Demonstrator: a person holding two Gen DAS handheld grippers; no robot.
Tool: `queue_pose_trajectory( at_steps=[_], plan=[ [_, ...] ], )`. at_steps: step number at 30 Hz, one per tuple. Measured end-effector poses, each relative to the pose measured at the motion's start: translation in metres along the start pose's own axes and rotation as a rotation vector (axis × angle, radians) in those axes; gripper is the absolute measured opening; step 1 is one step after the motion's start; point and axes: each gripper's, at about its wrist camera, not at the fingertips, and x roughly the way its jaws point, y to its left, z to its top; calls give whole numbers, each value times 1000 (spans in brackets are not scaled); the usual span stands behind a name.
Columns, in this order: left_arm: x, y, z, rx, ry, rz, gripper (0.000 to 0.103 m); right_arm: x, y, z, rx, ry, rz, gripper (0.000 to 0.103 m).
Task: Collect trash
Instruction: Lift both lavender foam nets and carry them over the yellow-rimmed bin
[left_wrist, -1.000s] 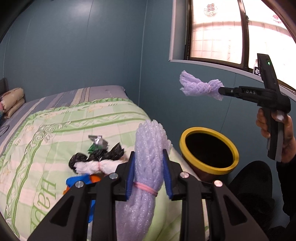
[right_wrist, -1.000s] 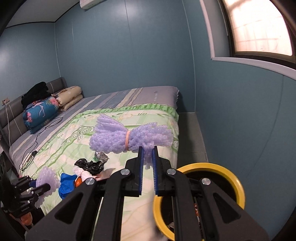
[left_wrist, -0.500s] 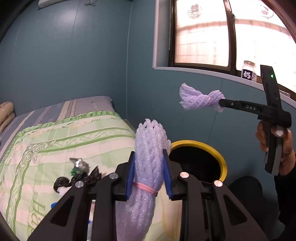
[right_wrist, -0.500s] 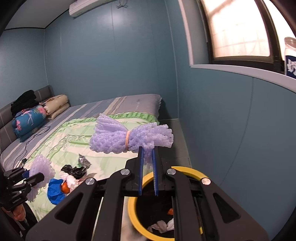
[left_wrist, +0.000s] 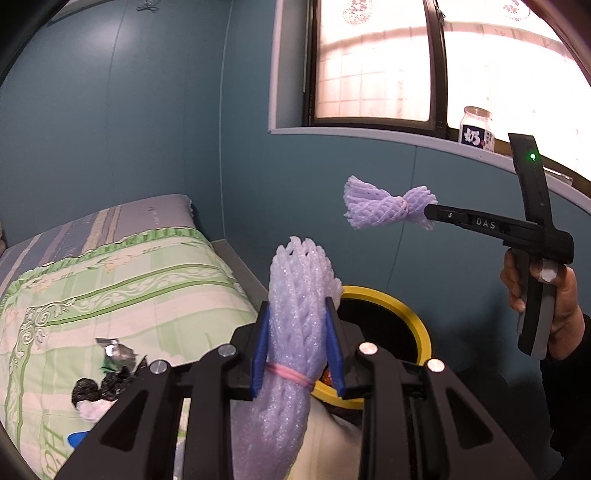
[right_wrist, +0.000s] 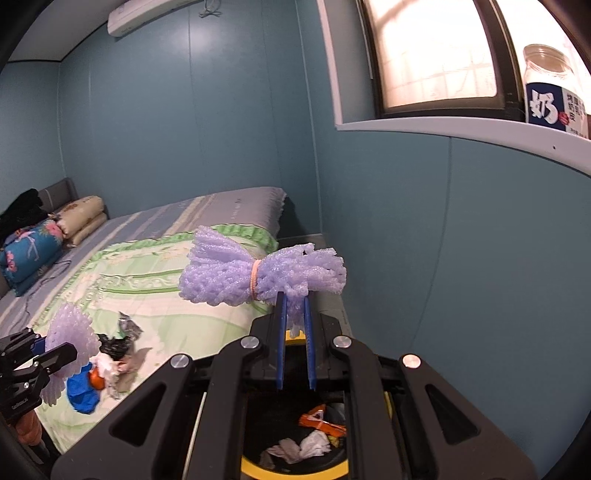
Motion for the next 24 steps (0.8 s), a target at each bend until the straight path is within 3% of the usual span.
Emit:
queue_pose_trajectory(
  at_steps=[16, 24],
  plan=[
    [82, -28, -5, -1, 109, -109, 26, 37, -24, -17, -17, 105, -91, 8],
    [121, -36, -15, -6, 176, -139, 26, 67, -38, -32, 1, 186, -95, 8]
  ],
)
